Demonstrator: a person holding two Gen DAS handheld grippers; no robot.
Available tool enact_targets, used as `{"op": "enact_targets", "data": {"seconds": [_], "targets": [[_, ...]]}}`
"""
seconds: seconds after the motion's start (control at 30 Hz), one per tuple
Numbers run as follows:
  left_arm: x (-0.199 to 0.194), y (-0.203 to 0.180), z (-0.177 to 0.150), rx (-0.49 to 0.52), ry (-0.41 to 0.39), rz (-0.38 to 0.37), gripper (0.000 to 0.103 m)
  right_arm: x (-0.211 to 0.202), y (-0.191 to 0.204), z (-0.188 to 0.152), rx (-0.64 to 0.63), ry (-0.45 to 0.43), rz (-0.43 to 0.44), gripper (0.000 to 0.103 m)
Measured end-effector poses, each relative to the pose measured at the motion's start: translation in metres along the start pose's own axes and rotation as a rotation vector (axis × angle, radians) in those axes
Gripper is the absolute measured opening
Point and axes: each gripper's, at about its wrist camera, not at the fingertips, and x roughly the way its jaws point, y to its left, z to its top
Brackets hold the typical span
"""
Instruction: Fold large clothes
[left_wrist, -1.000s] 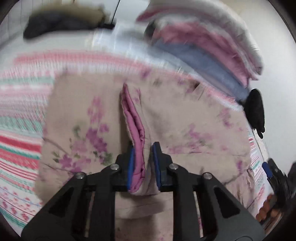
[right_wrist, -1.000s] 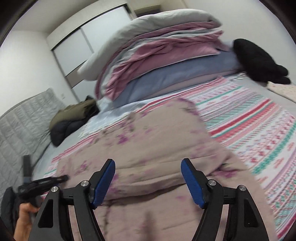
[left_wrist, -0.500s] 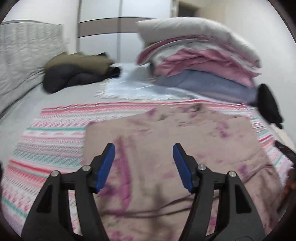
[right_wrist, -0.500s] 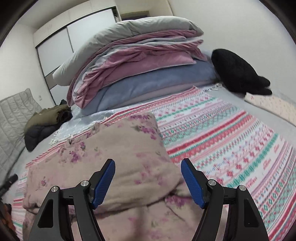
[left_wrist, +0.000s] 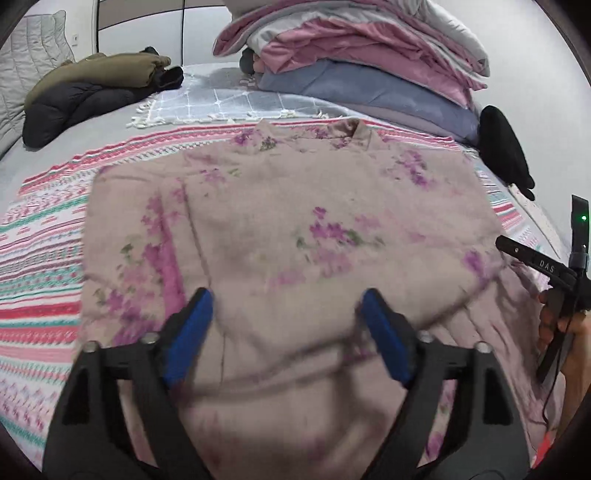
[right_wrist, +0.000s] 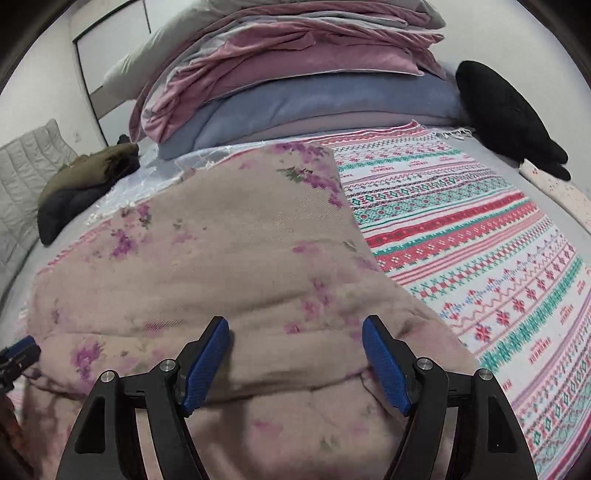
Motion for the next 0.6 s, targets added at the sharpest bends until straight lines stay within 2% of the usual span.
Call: {"op": "enact_targets", "data": {"seconds": [0.17, 0.3, 0.6], "targets": [[-0.046, -0.002, -0.023, -0.043, 0.008, 0.012, 0.09, -0.05, -0.012, -0.011, 0.005, 0.006, 0.074, 0.077], [-0.092, 0.006, -0.054, -0.088, 0.012, -0.026, 0.092, -0.097, -0.018, -0.025, -0.078, -0.008, 0.095, 0.082], [-0.173, 0.016, -0.105, -0.146, -0.019, -0.005, 0.097, -0.184, -0.052, -0.075, -0.227, -0.022, 0.166, 0.085]]}}
